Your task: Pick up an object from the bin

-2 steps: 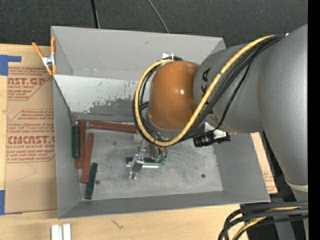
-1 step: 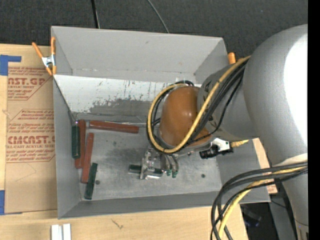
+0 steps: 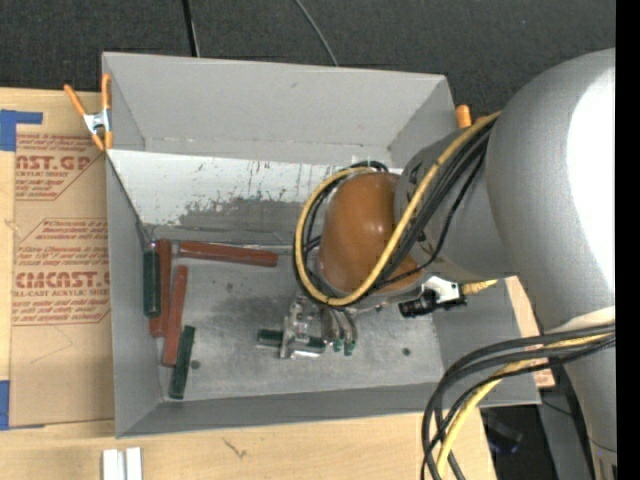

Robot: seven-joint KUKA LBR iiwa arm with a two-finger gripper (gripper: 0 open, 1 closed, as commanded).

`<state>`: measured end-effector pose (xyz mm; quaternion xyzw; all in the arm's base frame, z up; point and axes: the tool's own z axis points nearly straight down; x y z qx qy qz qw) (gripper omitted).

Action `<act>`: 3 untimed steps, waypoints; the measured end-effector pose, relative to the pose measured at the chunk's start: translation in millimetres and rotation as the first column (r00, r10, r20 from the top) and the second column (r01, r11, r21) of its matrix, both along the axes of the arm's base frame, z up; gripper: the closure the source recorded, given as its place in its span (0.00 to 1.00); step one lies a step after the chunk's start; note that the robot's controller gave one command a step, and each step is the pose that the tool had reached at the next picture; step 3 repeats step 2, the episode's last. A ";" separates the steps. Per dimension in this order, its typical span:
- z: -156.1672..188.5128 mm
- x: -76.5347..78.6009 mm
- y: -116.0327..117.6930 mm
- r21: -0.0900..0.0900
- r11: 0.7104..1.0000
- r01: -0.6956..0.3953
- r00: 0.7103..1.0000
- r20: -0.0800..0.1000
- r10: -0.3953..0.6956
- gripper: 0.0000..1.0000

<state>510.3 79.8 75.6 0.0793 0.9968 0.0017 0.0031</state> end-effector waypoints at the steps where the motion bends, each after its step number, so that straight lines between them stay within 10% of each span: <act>1: 43.3 -11.5 10.2 -0.004 1.000 -0.004 1.000 -0.014 0.004 1.00; 2: 182.5 -19.1 -9.6 -0.003 0.993 0.116 0.993 -0.005 -0.116 1.00; 3: 182.5 -19.1 -9.6 -0.003 0.993 0.116 0.993 -0.005 -0.116 1.00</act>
Offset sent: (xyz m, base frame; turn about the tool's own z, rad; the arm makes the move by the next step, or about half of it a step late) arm -0.0194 -0.0102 0.1829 0.1172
